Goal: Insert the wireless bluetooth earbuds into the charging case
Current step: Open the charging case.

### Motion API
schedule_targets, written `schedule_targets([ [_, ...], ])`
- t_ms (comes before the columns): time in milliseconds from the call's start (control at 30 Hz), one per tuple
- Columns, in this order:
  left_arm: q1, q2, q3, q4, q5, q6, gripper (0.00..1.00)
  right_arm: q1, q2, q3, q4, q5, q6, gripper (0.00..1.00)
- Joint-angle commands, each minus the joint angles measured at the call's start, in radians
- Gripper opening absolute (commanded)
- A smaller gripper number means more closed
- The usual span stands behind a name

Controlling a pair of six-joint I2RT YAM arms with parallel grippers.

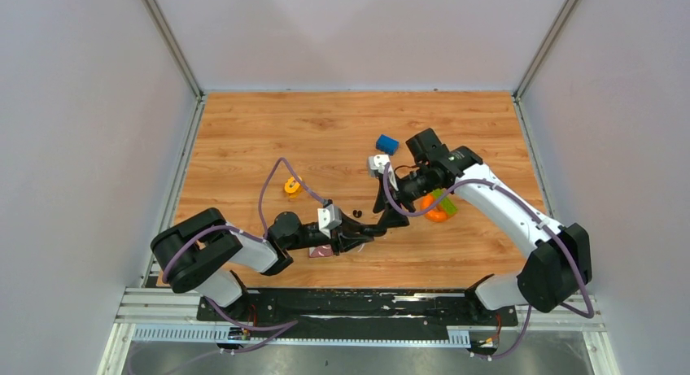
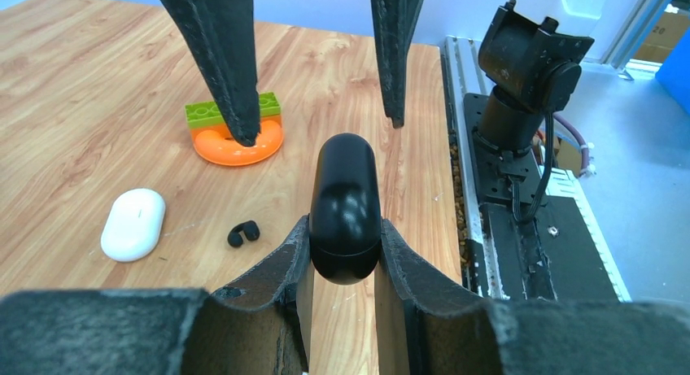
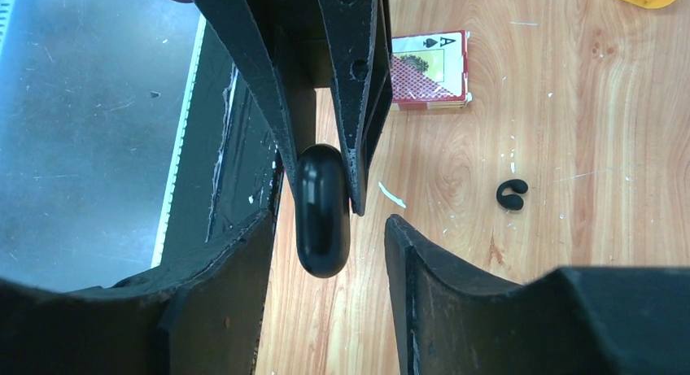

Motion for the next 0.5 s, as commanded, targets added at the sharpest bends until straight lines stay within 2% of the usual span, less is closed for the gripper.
schedule_targets([
  [0, -0.003, -0.017, -0.006, 0.063, -0.027, 0.000, 0.00, -0.004, -0.013, -0.027, 0.007, -0.010, -0.063, 0.53],
  [167, -0.002, -0.028, -0.016, 0.070, -0.038, 0.001, 0.00, 0.005, 0.032, -0.016, -0.039, 0.008, -0.107, 0.48],
  [333, 0.000, -0.030, -0.016, 0.070, -0.041, -0.005, 0.00, 0.017, 0.057, -0.001, -0.080, 0.001, -0.139, 0.37],
  [467, 0.009, -0.030, -0.021, 0.094, -0.040, -0.033, 0.00, 0.026, 0.060, -0.003, -0.078, 0.014, -0.141, 0.40],
])
